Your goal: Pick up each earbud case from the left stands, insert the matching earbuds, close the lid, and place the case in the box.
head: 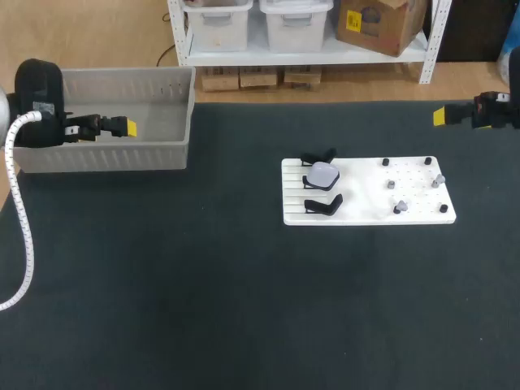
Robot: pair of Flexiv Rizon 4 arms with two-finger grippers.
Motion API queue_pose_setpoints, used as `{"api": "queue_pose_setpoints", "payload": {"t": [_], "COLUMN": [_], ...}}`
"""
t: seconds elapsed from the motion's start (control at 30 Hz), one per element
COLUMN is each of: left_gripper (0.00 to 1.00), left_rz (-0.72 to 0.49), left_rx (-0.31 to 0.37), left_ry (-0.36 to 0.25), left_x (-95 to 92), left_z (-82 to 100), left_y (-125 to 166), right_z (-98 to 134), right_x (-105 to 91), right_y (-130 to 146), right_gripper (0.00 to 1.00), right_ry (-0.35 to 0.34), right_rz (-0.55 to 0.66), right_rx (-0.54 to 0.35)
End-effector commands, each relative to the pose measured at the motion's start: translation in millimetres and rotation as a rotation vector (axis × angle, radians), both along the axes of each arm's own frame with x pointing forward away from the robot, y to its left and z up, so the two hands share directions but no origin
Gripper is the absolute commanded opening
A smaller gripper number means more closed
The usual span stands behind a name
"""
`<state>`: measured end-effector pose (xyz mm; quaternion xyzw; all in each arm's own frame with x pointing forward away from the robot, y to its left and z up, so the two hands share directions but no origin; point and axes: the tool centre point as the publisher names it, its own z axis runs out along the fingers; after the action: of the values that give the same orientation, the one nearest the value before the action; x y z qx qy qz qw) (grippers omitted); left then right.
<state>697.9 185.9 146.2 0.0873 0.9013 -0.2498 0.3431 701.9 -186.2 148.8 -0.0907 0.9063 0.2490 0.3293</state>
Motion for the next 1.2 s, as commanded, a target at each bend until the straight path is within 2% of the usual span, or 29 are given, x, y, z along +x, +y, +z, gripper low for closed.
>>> {"api": "queue_pose_setpoints", "payload": {"t": [0.03,0.6,0.67,0.8,0.9,1.2], "left_gripper": [1.00,1.00,1.00,1.00,1.00,1.00], "left_rz": [0.004,0.004,-0.027,-0.178,-0.275,-0.565], "left_rx": [0.006,0.006,-0.032,-0.154,-0.151,-0.176], "left_ry": [0.005,0.005,-0.009,-0.072,-0.169,-0.338], "left_x": [0.3,0.3,-0.3,-4.6,-4.5,-4.7], "left_z": [1.3,1.3,2.2,13.8,21.1,42.1], "left_y": [-1.3,-1.3,-2.6,-7.0,-12.1,-35.0], "right_z": [0.6,0.6,0.6,0.6,0.6,0.6], "right_x": [-0.6,-0.6,-0.6,-0.6,-0.6,-0.6], "right_y": [0.2,0.2,0.2,0.2,0.2,0.2], "right_gripper": [1.00,1.00,1.00,1.00,1.00,1.00], "right_ry": [0.000,0.000,0.000,0.000,0.000,0.000], "right_rz": [-0.002,-0.002,-0.002,-0.002,-0.002,-0.002], "right_rx": [-0.002,-0.002,-0.002,-0.002,-0.002,-0.002]}}
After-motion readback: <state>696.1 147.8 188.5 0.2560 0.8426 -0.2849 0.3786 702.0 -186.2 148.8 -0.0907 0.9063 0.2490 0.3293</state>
